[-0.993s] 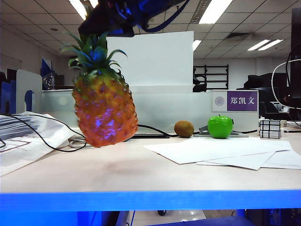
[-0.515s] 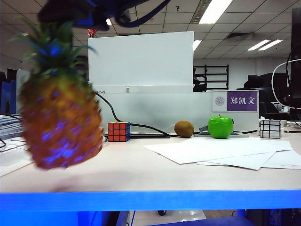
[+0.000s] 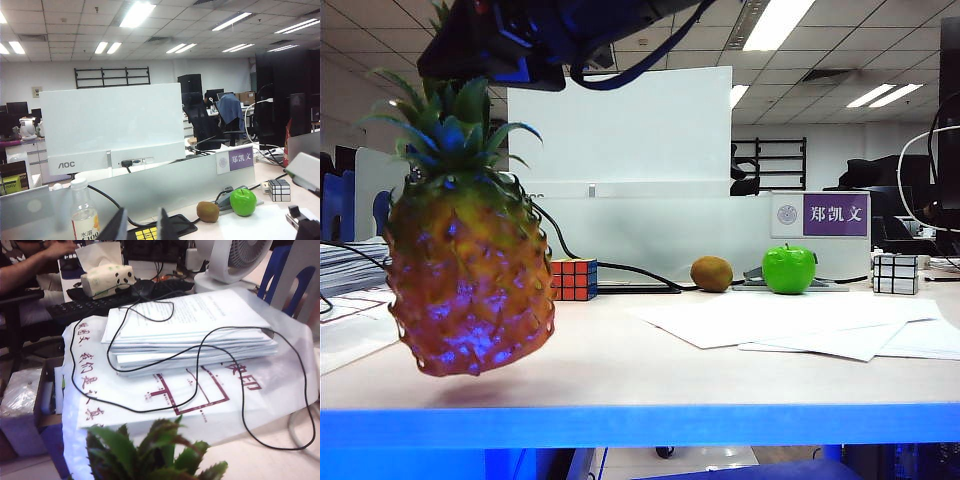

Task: Arrange all the fruits from large to small from left to right in a row.

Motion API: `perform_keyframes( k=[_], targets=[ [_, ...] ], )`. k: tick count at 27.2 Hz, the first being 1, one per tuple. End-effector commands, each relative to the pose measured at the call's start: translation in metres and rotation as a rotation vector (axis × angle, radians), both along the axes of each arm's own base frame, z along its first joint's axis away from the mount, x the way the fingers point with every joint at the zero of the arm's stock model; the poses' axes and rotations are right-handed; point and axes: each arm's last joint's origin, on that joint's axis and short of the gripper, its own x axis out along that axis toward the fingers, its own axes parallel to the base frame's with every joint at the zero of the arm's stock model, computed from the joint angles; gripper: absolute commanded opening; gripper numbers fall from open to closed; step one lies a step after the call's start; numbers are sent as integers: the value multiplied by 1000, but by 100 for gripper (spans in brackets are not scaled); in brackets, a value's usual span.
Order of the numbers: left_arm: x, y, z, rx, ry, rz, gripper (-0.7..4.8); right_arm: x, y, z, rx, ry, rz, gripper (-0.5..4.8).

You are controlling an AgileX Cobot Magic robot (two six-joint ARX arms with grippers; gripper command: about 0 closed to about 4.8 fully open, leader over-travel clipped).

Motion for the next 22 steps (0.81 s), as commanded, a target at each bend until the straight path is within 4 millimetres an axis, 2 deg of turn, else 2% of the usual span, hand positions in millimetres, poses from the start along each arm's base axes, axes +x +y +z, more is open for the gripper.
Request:
perform_keyframes(
  k=[1, 6, 11, 12, 14, 15, 17, 19, 20, 22],
  targets=[
    [-1, 0, 2, 3, -9, -2, 90, 3, -2, 8, 44, -42, -32, -6],
    [-1, 0, 2, 3, -9, -2, 90, 11, -5, -5, 13, -23, -78, -6],
    [-1, 0, 1, 3, -8, -2, 90, 10, -8, -14, -10, -4, -86, -1],
    [0, 0, 1, 3, -6, -2, 90, 10, -8, -14, -6, -3, -87, 53],
    [0, 0, 1, 3, 0, -2, 90, 10, -7, -13, 6, -10, -87, 238],
    [0, 0, 1, 2, 2, -2, 90, 10, -7, -12, 14, -10, -87, 294],
    [0, 0, 0, 2, 9, -2, 90, 10, -8, -9, 33, -20, -88, 329],
    [0, 0, -1, 2, 18, -2, 90, 10, -8, -4, 67, -44, -88, 438],
    [1, 0, -1, 2, 24, -2, 90, 10, -8, -1, 89, -60, -88, 477],
    [1, 0, -1, 2, 25, -2, 90, 11, -8, 4, 124, -85, -90, 477]
  ],
)
